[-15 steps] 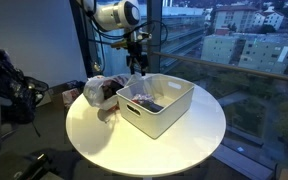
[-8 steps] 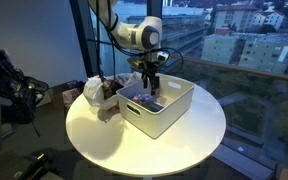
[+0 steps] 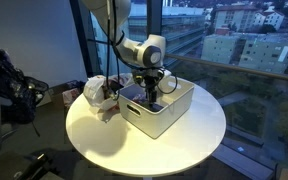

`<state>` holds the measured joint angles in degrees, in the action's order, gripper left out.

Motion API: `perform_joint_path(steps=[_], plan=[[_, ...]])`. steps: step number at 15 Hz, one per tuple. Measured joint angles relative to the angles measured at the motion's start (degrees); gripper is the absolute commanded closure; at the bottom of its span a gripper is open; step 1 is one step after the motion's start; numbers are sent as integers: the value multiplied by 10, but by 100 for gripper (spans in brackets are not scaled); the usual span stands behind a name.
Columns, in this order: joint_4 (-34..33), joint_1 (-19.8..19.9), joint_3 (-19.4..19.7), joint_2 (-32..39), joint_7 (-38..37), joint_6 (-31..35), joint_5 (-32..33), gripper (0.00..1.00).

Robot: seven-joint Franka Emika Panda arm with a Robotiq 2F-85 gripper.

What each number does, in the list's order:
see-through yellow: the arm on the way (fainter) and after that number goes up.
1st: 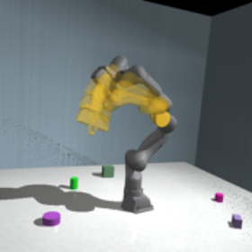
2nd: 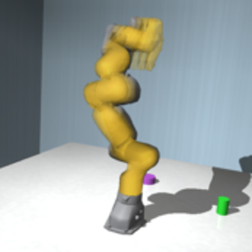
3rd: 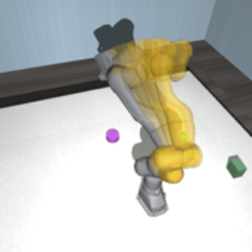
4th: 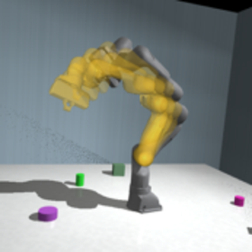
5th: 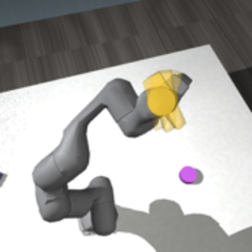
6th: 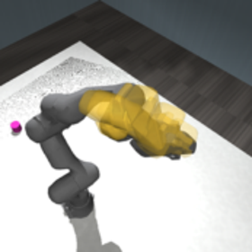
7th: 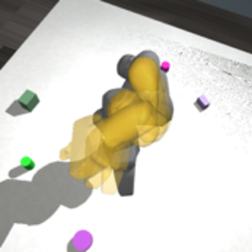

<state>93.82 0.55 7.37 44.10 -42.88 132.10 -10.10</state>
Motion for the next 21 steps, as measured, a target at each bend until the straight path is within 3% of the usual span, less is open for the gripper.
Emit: perform_joint_path(steps=[3, 4, 6, 11, 15, 21], plan=[[0, -2, 2, 10, -41, 0, 0, 1], [-1, -3, 2, 13, -51, 0, 0, 25], [-6, -4, 7, 20, -65, 0, 1, 30], [-20, -4, 11, 30, -71, 0, 1, 69], [-26, -17, 14, 10, -72, -4, 24, 69], [-10, -76, 8, -86, -57, -42, 99, 69]])
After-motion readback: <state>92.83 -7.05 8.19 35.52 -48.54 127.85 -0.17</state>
